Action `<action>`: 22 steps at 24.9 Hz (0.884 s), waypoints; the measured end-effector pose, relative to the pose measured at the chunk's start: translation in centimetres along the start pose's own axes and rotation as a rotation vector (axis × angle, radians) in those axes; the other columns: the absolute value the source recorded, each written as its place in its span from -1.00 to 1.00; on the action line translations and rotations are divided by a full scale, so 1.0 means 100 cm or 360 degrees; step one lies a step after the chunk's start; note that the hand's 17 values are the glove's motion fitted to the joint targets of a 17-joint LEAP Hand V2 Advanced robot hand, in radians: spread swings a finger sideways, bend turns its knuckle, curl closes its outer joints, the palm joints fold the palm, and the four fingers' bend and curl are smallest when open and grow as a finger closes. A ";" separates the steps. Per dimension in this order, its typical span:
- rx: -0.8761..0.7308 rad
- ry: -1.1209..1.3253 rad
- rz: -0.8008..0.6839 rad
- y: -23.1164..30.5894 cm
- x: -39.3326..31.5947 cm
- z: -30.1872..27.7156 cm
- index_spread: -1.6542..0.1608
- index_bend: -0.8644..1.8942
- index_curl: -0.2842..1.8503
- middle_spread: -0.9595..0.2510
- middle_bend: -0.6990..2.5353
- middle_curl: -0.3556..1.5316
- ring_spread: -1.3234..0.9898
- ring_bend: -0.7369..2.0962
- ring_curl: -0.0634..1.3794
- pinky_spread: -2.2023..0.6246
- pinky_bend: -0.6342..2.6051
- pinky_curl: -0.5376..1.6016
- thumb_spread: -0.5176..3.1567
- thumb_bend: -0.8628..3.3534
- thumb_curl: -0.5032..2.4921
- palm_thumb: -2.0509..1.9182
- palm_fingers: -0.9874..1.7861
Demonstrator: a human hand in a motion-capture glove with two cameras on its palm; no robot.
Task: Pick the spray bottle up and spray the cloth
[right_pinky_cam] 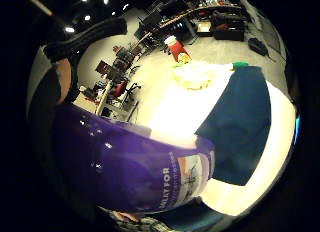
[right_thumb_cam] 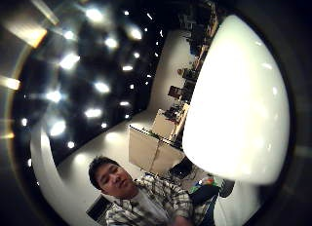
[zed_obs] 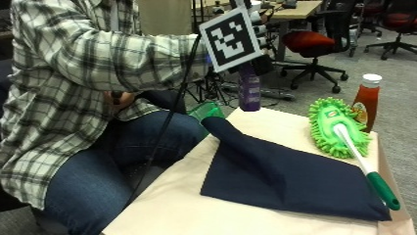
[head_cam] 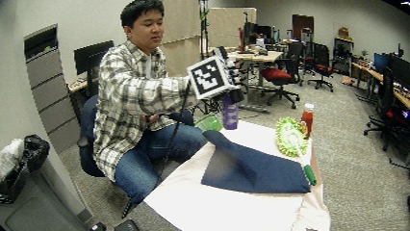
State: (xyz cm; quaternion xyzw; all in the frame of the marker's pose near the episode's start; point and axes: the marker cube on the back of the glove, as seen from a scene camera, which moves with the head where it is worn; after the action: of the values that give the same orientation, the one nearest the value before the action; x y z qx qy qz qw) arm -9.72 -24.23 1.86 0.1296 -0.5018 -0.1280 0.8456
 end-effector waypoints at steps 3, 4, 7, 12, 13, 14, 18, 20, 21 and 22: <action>-0.0012 -0.0087 0.0002 -0.023 0.002 0.034 0.49 -0.26 -0.24 0.30 -0.28 -0.05 -0.06 -0.13 -0.22 0.49 -0.48 -0.09 -0.70 -0.60 -0.11 0.64 0.52; -0.0009 -0.0101 0.0015 -0.027 0.007 0.038 0.49 -0.26 -0.24 0.30 -0.28 -0.05 -0.06 -0.13 -0.22 0.49 -0.48 -0.09 -0.70 -0.60 -0.11 0.64 0.53; -0.0023 -0.0090 0.0054 -0.034 0.028 0.050 0.49 -0.26 -0.24 0.30 -0.28 -0.05 -0.06 -0.14 -0.22 0.49 -0.49 -0.09 -0.69 -0.60 -0.11 0.64 0.51; -0.0007 -0.0066 0.0122 -0.047 0.056 0.063 0.49 -0.26 -0.24 0.30 -0.28 -0.05 -0.07 -0.15 -0.23 0.49 -0.50 -0.10 -0.69 -0.60 -0.11 0.65 0.49; -0.0003 -0.0064 0.0132 -0.049 0.061 0.065 0.49 -0.26 -0.24 0.30 -0.28 -0.05 -0.07 -0.16 -0.23 0.49 -0.50 -0.10 -0.69 -0.60 -0.11 0.65 0.49; -0.0003 -0.0055 0.0141 -0.050 0.066 0.068 0.49 -0.26 -0.24 0.31 -0.29 -0.05 -0.07 -0.16 -0.23 0.49 -0.50 -0.10 -0.68 -0.60 -0.11 0.65 0.49; -0.0042 -0.0016 0.0186 -0.052 0.088 0.080 0.50 -0.26 -0.24 0.31 -0.29 -0.05 -0.07 -0.16 -0.23 0.49 -0.51 -0.11 -0.67 -0.60 -0.11 0.65 0.47; -0.0057 -0.0018 0.0207 -0.052 0.096 0.085 0.50 -0.26 -0.24 0.31 -0.29 -0.05 -0.07 -0.17 -0.24 0.49 -0.51 -0.12 -0.67 -0.60 -0.11 0.65 0.47; -0.0063 -0.0020 0.0217 -0.052 0.100 0.088 0.50 -0.26 -0.24 0.31 -0.30 -0.05 -0.07 -0.17 -0.24 0.50 -0.51 -0.12 -0.66 -0.60 -0.11 0.65 0.46; -0.0069 -0.0024 0.0227 -0.052 0.103 0.090 0.50 -0.26 -0.24 0.31 -0.30 -0.05 -0.07 -0.18 -0.24 0.50 -0.51 -0.12 -0.66 -0.60 -0.11 0.65 0.45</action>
State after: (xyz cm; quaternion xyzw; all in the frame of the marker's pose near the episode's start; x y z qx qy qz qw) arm -13.37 -33.49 12.62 0.0742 -0.5131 -0.0792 0.8514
